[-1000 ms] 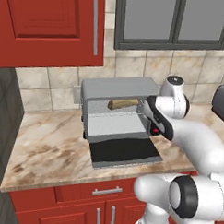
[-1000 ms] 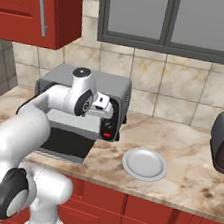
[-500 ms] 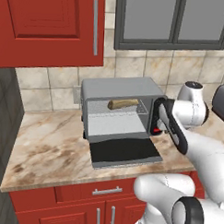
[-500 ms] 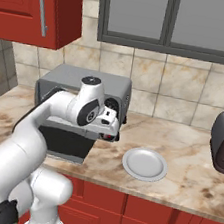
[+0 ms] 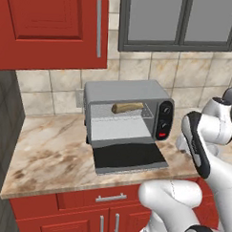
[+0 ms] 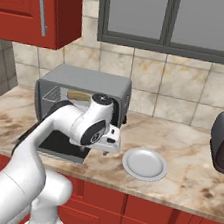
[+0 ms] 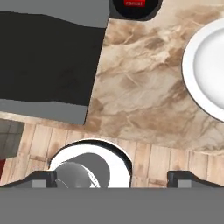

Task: Pull the toaster oven rack outwards. Pick up the baguette from the plate and place it on the toaster oven rack. Close the toaster oven door fully and set the temperature to the lowest setting.

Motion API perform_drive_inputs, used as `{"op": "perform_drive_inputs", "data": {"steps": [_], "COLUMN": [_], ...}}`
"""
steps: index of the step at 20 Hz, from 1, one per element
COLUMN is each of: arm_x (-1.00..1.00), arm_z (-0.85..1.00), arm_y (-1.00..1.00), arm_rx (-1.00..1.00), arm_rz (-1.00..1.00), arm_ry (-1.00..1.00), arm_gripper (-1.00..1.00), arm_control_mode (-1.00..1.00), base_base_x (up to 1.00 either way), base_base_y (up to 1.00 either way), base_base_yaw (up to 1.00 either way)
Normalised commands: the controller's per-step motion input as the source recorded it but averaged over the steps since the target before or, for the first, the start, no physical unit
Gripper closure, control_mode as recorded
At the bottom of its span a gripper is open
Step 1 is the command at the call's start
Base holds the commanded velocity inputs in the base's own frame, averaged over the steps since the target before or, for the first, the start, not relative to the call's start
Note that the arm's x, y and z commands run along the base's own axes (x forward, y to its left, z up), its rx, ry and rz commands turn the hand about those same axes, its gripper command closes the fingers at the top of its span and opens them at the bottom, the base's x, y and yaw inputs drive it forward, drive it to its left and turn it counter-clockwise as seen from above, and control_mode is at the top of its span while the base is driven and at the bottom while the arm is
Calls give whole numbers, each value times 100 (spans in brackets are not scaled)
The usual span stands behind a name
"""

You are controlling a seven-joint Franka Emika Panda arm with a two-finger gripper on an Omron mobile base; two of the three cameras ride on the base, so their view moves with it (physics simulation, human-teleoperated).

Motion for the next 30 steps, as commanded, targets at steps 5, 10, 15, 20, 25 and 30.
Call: {"op": "perform_drive_inputs", "data": {"steps": [5,10,15,20,25,30], "arm_x": [0,0,3,19,22,14], "arm_z": [-23,-52,-65,-59,-18,0], "arm_y": [0,3,0,7,10,3], "arm_rx": [0,0,0,2,5,9], "arm_rz": [31,33,26,32,47,39], "arm_ry": [-7,-31,-34,-28,-30,-16], "arm_gripper": [-100,-100,-100,-100,-100,-100], "arm_control_mode": [-100,-100,-100,-100,-100,-100], "base_base_x": [0,0,0,0,0,0], "base_base_y": [0,0,0,0,0,0], "base_base_yaw": [0,0,0,0,0,0]}}
